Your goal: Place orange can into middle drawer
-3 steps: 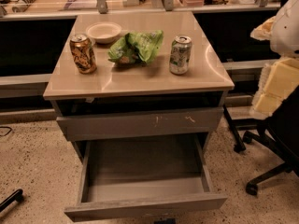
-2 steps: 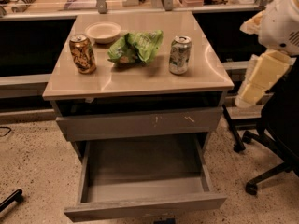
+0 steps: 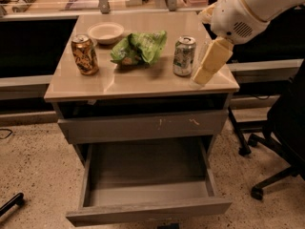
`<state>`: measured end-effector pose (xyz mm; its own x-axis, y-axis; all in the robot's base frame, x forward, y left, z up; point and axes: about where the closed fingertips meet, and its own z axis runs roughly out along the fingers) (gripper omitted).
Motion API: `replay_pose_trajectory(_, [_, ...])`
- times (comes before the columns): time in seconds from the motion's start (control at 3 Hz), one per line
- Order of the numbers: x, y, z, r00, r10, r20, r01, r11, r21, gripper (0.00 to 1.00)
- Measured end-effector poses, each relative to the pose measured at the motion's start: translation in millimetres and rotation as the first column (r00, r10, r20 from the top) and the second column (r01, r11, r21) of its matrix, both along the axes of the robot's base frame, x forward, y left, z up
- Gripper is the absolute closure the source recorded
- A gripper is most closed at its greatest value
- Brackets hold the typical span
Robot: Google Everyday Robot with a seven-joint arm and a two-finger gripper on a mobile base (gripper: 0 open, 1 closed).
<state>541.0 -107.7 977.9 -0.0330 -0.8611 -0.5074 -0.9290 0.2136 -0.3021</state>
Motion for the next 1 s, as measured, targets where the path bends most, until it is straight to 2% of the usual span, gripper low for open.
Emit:
replay_pose_trajectory(0.33, [26.8,59.8,-11.0,0.9936,0.105,0.04,-0.107,0.993,0.042,0.0])
replay_pose_trajectory(0.67, [26.8,59.8,-11.0,0.9936,0.105,0.04,-0.107,0.993,0.043,0.0])
replay_pose_trajectory(1.0, [33.0,64.6,-14.2,0.9928,0.101,0.065,-0.105,0.993,0.06,0.0])
